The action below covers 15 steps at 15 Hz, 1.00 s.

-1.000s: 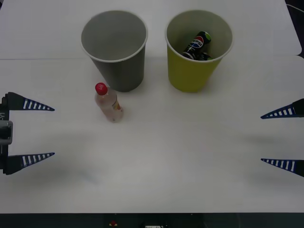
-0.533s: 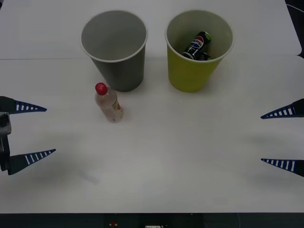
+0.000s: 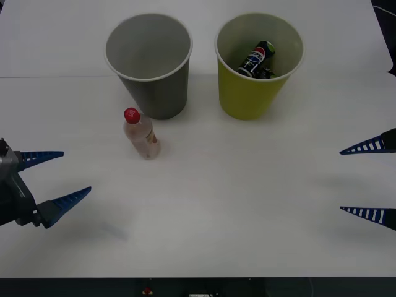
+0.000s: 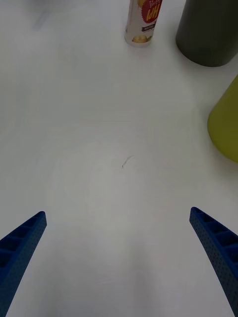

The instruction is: Put the can into the green bin and the plastic bottle into the gray bin

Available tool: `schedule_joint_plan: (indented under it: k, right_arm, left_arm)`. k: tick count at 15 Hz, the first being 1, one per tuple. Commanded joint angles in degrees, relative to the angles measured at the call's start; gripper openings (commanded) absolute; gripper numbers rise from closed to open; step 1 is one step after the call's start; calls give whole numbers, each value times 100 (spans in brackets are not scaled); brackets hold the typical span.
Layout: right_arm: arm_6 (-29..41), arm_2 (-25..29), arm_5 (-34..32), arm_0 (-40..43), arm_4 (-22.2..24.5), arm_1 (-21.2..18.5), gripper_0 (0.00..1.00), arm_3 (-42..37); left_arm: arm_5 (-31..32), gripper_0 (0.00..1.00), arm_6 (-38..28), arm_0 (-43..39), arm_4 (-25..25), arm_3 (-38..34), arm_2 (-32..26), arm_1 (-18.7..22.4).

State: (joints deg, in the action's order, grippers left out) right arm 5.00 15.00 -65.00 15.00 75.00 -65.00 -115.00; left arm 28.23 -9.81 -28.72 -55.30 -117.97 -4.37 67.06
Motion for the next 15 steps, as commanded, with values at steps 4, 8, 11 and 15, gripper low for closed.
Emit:
schedule_joint_plan:
  k: [4,8,11,15]
  right_arm:
    - [0,0,0,0,0,0,100,0]
    - [0,0,0,0,0,0,100,0]
    - [0,0,0,0,0,0,100,0]
    - [0,0,0,0,0,0,100,0]
  left_arm:
    - [-1285,100,1210,112,1716,-16,1105,0]
    - [-1513,100,2414,446,3096,28,1711,-219]
    - [-1566,100,3187,754,3764,318,2019,-377]
    - [-1443,100,4224,1694,4845,1021,2766,-421]
